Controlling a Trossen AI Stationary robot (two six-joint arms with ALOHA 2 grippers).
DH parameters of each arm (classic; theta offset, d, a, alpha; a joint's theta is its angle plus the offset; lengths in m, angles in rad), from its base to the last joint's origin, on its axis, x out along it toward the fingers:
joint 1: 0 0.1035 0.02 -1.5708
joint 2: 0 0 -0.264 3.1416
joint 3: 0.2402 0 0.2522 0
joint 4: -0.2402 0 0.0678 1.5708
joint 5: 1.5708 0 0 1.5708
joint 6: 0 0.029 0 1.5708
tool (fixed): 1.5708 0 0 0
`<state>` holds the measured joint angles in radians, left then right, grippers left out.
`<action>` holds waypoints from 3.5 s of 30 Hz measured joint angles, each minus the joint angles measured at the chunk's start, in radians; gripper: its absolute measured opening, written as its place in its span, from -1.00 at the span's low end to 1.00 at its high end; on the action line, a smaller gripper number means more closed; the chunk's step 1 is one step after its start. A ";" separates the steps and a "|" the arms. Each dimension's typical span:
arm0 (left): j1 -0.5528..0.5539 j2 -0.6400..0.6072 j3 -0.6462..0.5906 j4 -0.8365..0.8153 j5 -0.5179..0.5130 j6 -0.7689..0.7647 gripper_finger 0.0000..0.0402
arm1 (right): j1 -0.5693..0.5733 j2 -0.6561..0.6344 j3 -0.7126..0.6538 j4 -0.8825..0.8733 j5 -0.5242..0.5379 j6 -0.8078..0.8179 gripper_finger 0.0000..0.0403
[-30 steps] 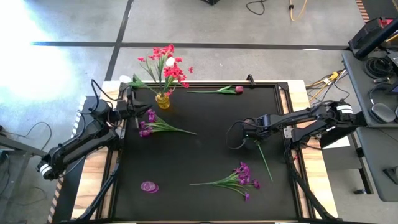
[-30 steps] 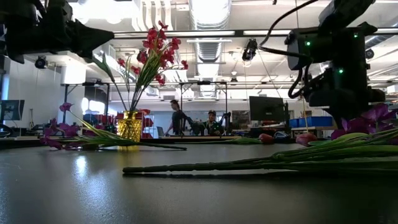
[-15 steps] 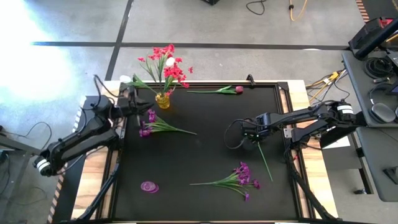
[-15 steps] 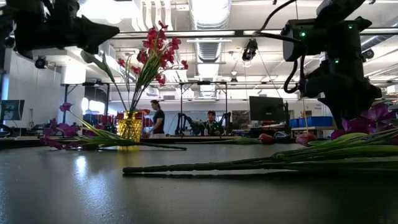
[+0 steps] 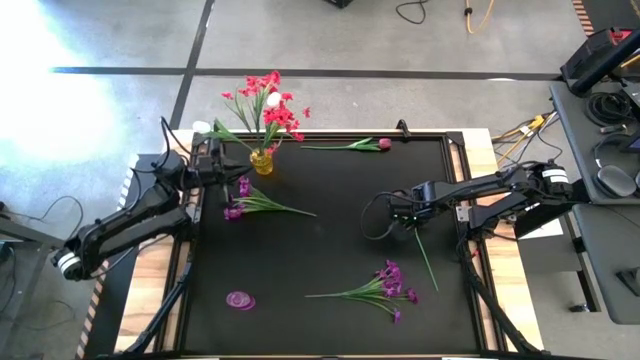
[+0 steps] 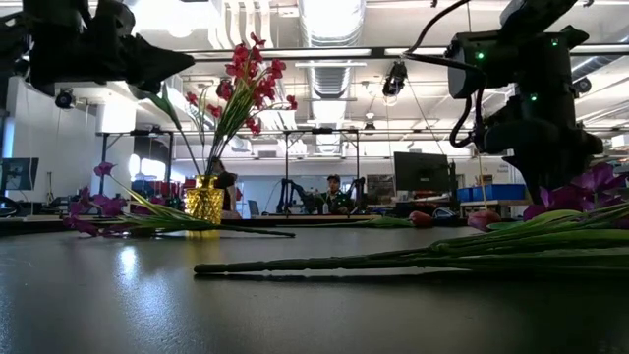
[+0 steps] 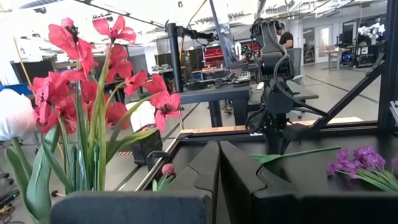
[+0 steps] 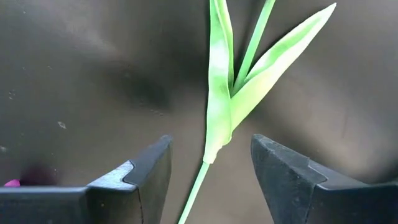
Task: Sort flowers into vase by color
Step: Put the bottom red tulip into the violet vase
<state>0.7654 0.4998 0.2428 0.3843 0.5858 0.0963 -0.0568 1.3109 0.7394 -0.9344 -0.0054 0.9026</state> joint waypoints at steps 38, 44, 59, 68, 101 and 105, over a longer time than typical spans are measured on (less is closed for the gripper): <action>0.000 0.038 0.032 0.019 0.007 -0.054 -1.00 | 0.004 -0.001 -0.123 0.155 -0.028 -0.062 -0.75; 0.000 0.038 0.001 0.019 0.002 -0.055 -1.00 | 0.037 -0.009 -0.056 0.126 0.012 -0.154 -0.91; -0.001 0.010 -0.005 0.026 0.003 0.011 -1.00 | 0.263 0.016 0.081 0.764 0.416 -0.397 -0.94; 0.000 0.008 -0.009 0.027 -0.001 0.035 -1.00 | 0.303 0.291 0.176 1.374 0.497 -0.758 -0.94; 0.002 0.027 -0.010 0.019 -0.082 0.141 -1.00 | 0.341 0.902 1.152 1.484 0.200 -1.017 -0.94; 0.002 0.027 -0.010 0.019 -0.106 0.154 -1.00 | 0.361 0.939 1.242 1.453 0.174 -1.040 -0.94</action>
<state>0.7674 0.5266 0.2329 0.4038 0.4798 0.2501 0.3041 2.2502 1.9814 0.5184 0.1691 -0.1376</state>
